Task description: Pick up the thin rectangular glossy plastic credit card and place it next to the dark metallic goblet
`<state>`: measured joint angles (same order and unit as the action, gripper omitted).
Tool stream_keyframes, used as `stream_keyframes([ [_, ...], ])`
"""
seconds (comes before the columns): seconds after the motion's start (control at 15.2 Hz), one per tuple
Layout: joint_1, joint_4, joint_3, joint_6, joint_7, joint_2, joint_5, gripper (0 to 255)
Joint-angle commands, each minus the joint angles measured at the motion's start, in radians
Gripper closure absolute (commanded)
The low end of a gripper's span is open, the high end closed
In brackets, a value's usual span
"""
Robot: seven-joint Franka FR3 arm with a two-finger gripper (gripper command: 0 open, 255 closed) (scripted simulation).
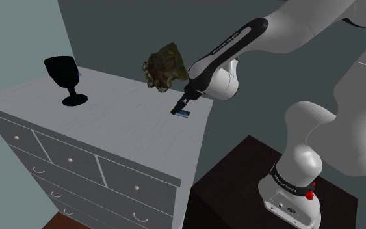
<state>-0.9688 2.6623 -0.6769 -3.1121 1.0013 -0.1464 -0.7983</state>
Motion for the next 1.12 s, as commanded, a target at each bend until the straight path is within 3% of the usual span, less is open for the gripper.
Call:
stream_keyframes([
  [0.0, -0.059, -0.015, -0.045, -0.006, 0.054, 0.018, -0.069, 0],
  [0.46, -0.057, -0.015, -0.043, -0.006, 0.054, 0.018, -0.069, 0],
  [0.53, -0.057, -0.015, -0.043, -0.006, 0.054, 0.018, -0.069, 255],
  [1.06, -0.057, -0.014, -0.043, -0.006, 0.054, 0.018, -0.068, 255],
])
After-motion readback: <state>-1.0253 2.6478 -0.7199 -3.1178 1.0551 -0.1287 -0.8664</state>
